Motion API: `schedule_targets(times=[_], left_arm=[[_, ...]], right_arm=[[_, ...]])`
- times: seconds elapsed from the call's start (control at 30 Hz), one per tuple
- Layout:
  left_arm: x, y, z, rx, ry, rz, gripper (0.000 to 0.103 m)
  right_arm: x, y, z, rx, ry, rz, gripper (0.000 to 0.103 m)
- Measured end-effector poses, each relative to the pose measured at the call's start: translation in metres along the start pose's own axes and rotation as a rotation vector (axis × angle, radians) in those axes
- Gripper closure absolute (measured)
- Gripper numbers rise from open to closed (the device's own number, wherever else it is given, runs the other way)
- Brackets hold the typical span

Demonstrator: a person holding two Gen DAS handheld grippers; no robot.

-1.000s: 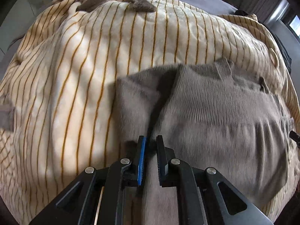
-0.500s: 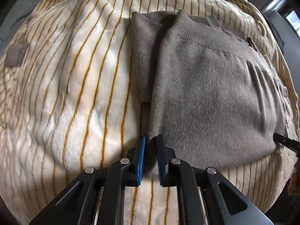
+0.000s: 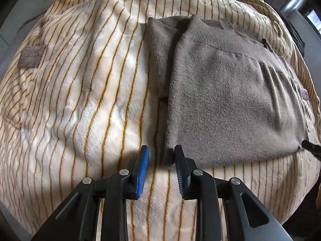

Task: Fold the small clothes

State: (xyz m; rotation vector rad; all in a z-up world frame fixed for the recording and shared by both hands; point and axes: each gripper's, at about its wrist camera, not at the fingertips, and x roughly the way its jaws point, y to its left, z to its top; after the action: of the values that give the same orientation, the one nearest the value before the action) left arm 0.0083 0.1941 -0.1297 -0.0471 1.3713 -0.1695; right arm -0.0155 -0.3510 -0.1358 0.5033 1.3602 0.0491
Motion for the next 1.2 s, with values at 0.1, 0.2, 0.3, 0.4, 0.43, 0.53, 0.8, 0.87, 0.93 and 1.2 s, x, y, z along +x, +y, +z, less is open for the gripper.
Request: schedule_targets(times=[0.1,0.2,0.3,0.4,0.43,0.53,0.8,0.87,0.93,1.2], left_arm=[[-0.001,-0.022,0.006,-0.005,-0.016,0.005,0.075],[-0.004,-0.034,0.009,-0.014,0.001,-0.020,0.073],[-0.013,-0.032,0.008,-0.031,-0.011,-0.023,0.000],[-0.016,-0.033,0.006,-0.009,-0.031,-0.024,0.000],[-0.015,-0.032,0.006,-0.007,-0.027,-0.020,0.000],[-0.017,-0.033,0.006,0.008,-0.030,0.009,0.000],[-0.009,-0.021,0.009,-0.062,0.005,0.002,0.000],[-0.004,-0.019,0.010,-0.051,0.015,0.025,0.000],[-0.004,-0.020,0.008,-0.037,0.024,0.020,0.000],[-0.017,-0.024,0.003,-0.038,0.018,-0.010,0.000]], right_arm=[[0.000,0.012,-0.005,-0.008,0.009,0.011,0.098],[0.002,0.026,-0.012,-0.011,0.019,0.031,0.098],[0.005,0.037,-0.018,-0.011,0.034,0.056,0.098],[0.015,0.057,-0.019,-0.030,0.053,0.095,0.089],[0.019,0.065,-0.019,-0.041,0.061,0.101,0.074],[0.036,0.093,-0.016,-0.082,0.063,0.118,0.061],[0.087,0.120,-0.018,-0.183,0.142,-0.014,0.073],[0.085,0.117,-0.020,-0.189,0.149,-0.022,0.077],[0.082,0.115,-0.023,-0.198,0.165,-0.034,0.080],[0.050,0.091,-0.035,-0.111,0.164,-0.011,0.076]])
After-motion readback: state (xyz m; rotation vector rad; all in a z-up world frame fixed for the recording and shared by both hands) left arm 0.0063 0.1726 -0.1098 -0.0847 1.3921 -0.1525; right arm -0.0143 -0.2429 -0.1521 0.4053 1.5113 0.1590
